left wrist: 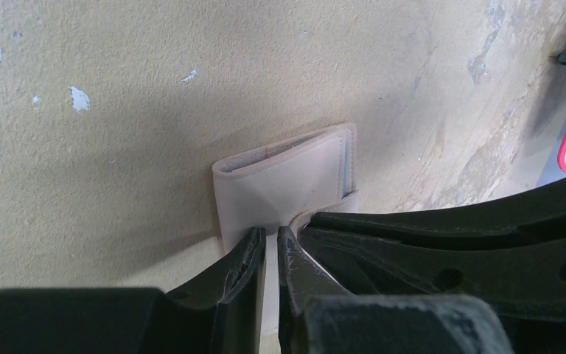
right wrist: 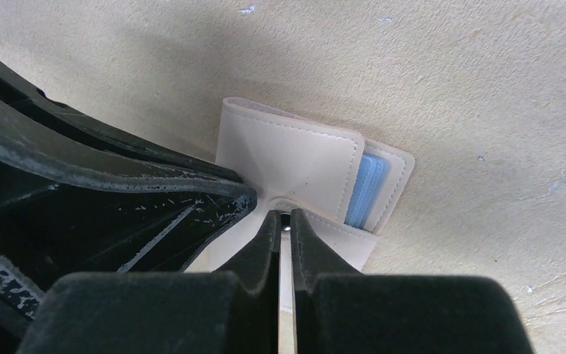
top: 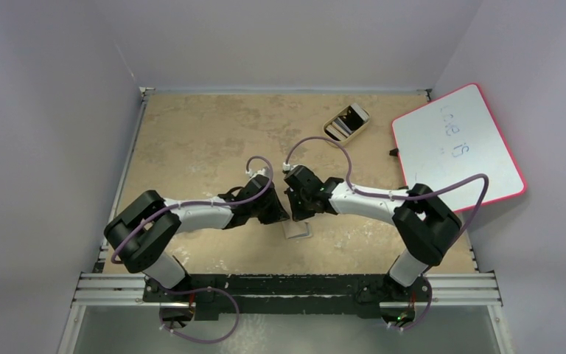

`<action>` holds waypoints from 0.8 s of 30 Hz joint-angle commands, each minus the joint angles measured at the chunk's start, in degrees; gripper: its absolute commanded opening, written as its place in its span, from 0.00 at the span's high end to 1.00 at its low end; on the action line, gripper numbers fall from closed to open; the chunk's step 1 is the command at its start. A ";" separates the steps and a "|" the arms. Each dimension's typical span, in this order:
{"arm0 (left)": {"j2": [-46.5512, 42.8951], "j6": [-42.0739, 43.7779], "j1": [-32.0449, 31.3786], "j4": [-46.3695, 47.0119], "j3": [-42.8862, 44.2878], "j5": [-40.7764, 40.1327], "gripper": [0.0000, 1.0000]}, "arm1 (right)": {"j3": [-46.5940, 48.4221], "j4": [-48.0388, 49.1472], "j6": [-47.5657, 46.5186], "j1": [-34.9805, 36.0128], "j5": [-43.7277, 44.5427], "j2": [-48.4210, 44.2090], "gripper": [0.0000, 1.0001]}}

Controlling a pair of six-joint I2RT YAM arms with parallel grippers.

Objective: Put the credit cards into the card holder
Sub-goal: Close the card holder at the center of the board.

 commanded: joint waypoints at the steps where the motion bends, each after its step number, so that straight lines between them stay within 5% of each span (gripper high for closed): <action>1: -2.20 0.30 0.74 0.00 0.00 -1.80 0.88 | -4.68 -2.95 3.06 2.42 -3.32 11.07 1.00; 5: -5.89 1.70 2.33 -3.11 1.80 -3.37 0.85 | 4.56 -7.96 3.58 1.96 4.38 5.45 0.91; 13: -17.25 7.51 3.77 -16.62 9.78 -12.67 0.71 | 12.68 -8.97 1.93 -1.57 11.59 -12.35 0.56; 17: -23.99 12.60 3.74 -27.33 17.09 -20.09 0.54 | 10.06 -6.57 2.85 -2.20 13.53 -23.98 0.26; 19: -27.94 15.21 3.77 -30.82 19.86 -22.71 0.48 | 9.03 -5.99 3.87 -2.17 14.10 -29.68 0.03; 24: -36.19 24.03 3.70 -33.45 21.96 -24.04 0.40 | 6.51 -6.67 5.69 -2.26 17.87 -40.98 0.01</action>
